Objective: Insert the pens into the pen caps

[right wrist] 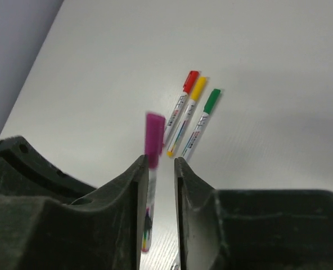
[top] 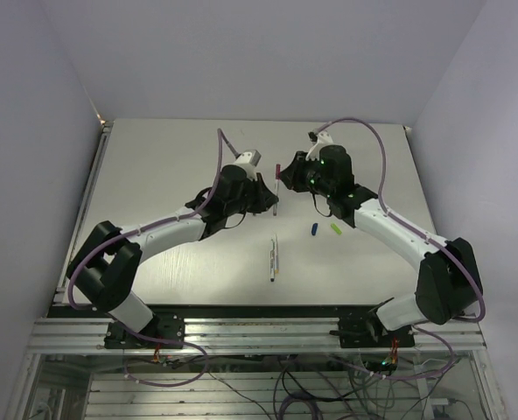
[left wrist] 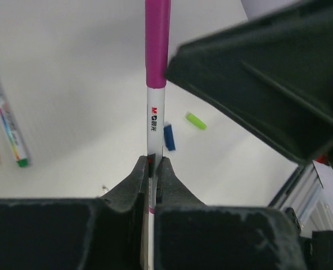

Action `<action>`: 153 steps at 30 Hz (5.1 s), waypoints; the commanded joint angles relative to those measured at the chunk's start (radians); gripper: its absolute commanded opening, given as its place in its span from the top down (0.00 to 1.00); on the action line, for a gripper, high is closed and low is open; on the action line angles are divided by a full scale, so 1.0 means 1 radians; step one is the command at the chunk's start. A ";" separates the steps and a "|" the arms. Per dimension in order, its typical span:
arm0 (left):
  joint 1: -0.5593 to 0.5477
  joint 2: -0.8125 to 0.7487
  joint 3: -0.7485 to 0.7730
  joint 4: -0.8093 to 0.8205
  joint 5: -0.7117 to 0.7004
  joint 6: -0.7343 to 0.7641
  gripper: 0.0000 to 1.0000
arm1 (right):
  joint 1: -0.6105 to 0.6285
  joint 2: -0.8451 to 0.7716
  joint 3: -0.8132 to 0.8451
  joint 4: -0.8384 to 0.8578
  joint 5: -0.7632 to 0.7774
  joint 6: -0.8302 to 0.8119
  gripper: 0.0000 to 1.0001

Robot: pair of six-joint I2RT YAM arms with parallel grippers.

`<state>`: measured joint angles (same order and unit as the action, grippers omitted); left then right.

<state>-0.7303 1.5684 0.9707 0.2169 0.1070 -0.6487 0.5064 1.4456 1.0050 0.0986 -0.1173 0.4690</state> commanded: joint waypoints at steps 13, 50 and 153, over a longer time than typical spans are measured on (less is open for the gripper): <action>0.035 0.161 0.123 -0.169 -0.145 0.062 0.93 | 0.014 -0.105 0.062 -0.175 0.243 -0.056 0.67; 0.036 0.644 0.699 -0.686 -0.267 0.093 0.85 | 0.015 -0.181 -0.117 -0.222 0.328 -0.011 0.65; -0.270 0.391 0.278 -0.893 -0.257 0.206 0.59 | -0.101 -0.240 -0.278 -0.231 0.366 0.098 0.65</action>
<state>-0.9977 1.9217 1.2682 -0.5449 -0.1192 -0.4770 0.4084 1.2102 0.7383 -0.1440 0.2504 0.5613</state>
